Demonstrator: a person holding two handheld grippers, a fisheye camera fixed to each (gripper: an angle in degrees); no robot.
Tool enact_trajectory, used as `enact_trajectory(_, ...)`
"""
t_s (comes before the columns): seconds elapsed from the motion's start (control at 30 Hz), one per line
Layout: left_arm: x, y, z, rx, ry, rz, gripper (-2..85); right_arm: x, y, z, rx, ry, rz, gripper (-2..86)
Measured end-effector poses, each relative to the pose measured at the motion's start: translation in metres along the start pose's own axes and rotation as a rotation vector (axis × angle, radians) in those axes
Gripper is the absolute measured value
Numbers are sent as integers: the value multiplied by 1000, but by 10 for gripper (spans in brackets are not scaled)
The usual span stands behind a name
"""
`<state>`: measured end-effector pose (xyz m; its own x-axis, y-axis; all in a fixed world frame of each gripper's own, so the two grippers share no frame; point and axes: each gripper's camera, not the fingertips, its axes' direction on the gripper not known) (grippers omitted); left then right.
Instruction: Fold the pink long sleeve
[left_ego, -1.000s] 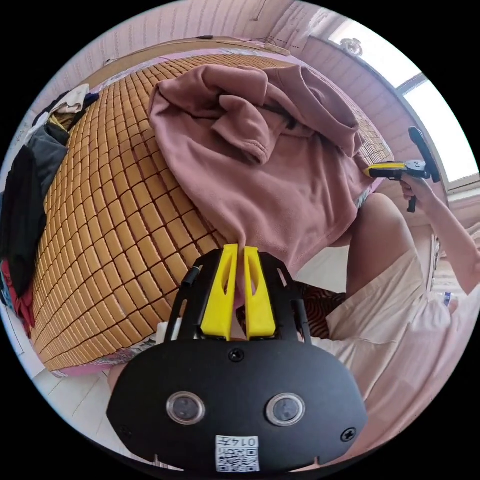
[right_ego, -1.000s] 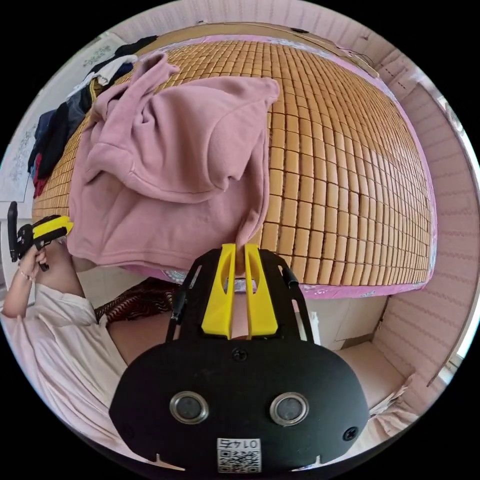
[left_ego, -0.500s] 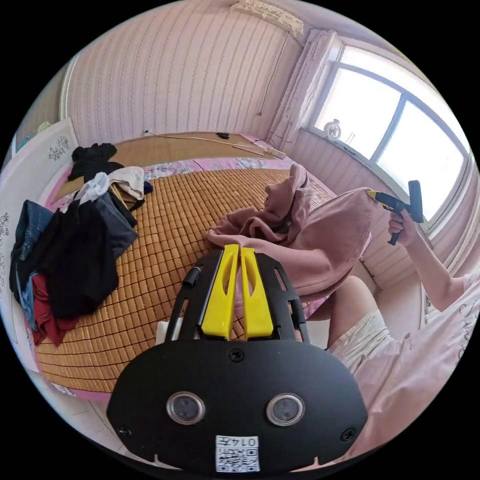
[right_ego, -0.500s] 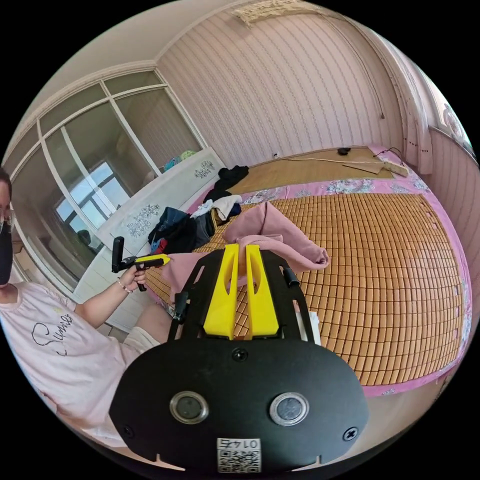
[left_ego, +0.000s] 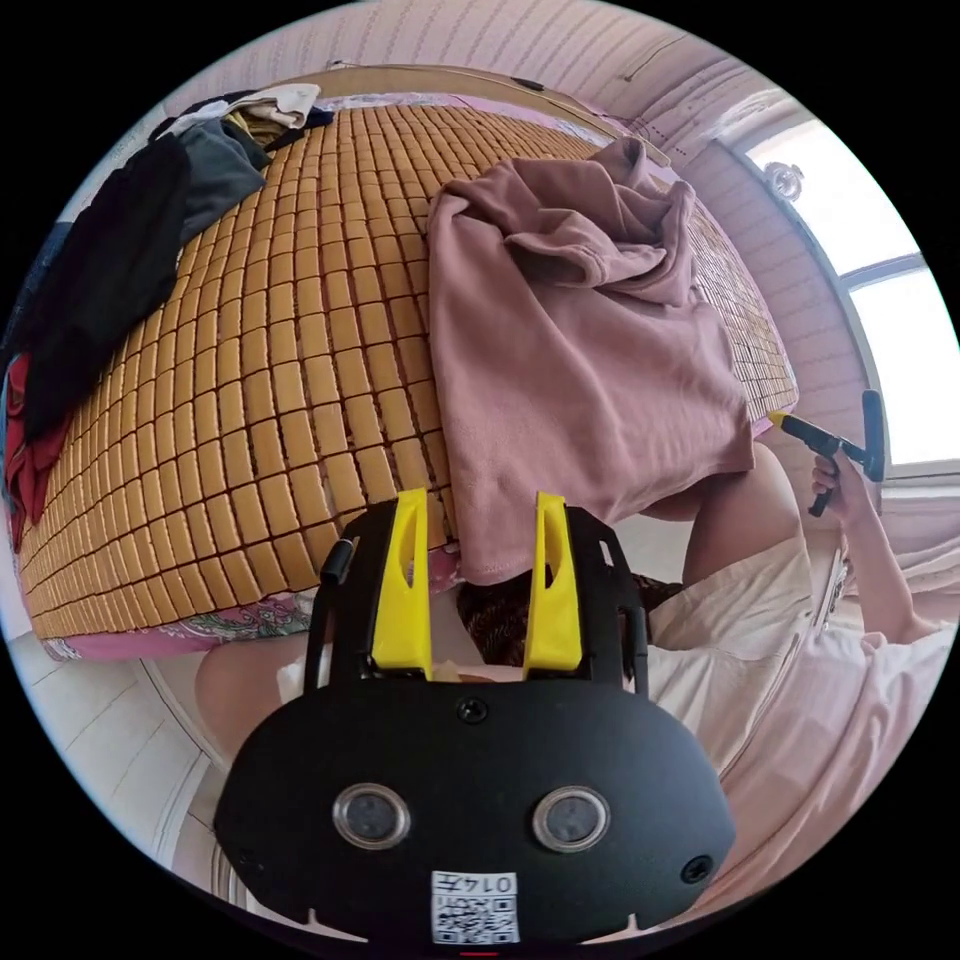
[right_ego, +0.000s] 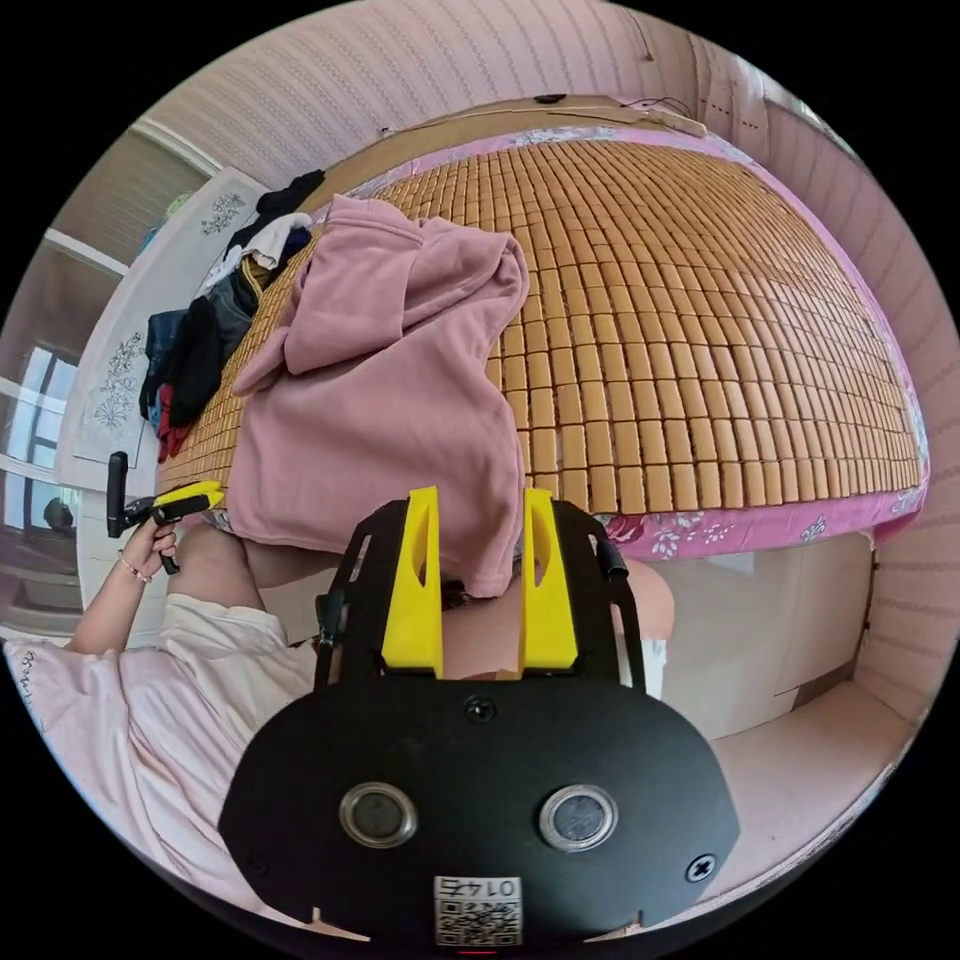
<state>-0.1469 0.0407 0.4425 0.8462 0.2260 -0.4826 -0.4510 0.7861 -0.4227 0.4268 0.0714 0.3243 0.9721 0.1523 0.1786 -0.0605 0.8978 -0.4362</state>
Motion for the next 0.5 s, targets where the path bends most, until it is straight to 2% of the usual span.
enact_trajectory(0.13,10,7,-3,-14,-108,46,121,8,-13,33,-206,66,2,133)
enact_trajectory(0.2,15,9,-5,-27,-147,85,117,6,-14,32,-226,128,-29,118)
enact_trajectory(0.3,13,12,-10,-59,-179,100,108,2,-9,27,-250,70,-95,49)
enact_trajectory(0.4,6,21,-21,-56,-202,94,80,4,4,21,-256,39,-147,31)
enact_trajectory(0.5,2,38,-35,-27,-202,124,24,19,19,5,-235,-96,-140,19)
